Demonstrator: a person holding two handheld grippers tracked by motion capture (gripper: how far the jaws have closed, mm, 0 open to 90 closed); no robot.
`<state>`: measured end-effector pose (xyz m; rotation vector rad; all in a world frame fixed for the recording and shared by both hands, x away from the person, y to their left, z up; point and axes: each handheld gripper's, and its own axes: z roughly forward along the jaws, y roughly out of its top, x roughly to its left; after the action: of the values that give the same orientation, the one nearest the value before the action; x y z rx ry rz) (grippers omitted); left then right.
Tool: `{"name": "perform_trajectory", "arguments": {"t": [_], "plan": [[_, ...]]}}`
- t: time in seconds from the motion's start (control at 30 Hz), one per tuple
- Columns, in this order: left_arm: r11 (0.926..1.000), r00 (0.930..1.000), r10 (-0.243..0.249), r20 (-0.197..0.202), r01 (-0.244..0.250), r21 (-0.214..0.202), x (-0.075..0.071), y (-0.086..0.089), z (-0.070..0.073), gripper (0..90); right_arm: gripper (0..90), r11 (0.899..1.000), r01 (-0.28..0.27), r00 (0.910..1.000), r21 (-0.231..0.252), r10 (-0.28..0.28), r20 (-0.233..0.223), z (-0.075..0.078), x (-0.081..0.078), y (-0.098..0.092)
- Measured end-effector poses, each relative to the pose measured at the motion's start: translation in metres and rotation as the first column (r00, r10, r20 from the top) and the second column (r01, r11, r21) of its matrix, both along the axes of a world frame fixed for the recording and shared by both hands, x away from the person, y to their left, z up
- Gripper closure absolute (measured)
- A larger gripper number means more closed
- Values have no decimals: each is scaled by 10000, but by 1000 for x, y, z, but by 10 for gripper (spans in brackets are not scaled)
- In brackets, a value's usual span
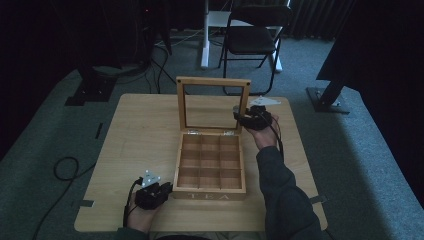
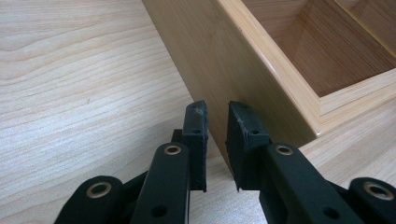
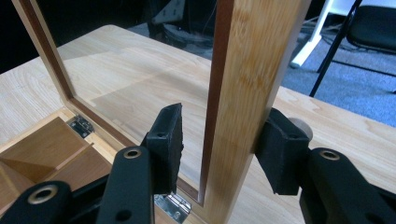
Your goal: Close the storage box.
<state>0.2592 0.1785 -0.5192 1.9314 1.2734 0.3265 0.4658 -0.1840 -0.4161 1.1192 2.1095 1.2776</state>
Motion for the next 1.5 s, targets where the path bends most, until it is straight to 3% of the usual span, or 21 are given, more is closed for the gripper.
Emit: {"name": "perform_trajectory", "arguments": {"t": [0.23, 0.43, 0.77, 1.1, 1.23, 1.5], "plan": [[10000, 10000, 2, -4, -2, 33, 1, 1, 0, 760, 516, 10000, 9, 9993, -83, -6, 364, 2, -10, 1], [10000, 10000, 14, -20, -14, 92, 0, 0, -1, 758, 512, 9980, 243, 9974, -587, -203, 687, 4, -19, 6], [9999, 10000, 52, -31, -52, 117, 1, 1, -1, 739, 523, 9995, 244, 9953, -180, -226, 939, 7, -30, 4], [9998, 9998, 179, -37, -179, -71, 2, 5, 2, 644, 519, 9998, 193, 9936, -45, -187, 1116, 5, -42, 3], [9996, 9997, 232, 114, -231, -136, 3, 8, 7, 617, 514, 9999, 92, 9932, -107, -79, 1160, 5, -46, 3], [9964, 9953, 842, 483, -835, -149, 12, 24, 24, 576, 507, 10000, 51, 9929, 3, -51, 1185, 4, -53, 1]]}}
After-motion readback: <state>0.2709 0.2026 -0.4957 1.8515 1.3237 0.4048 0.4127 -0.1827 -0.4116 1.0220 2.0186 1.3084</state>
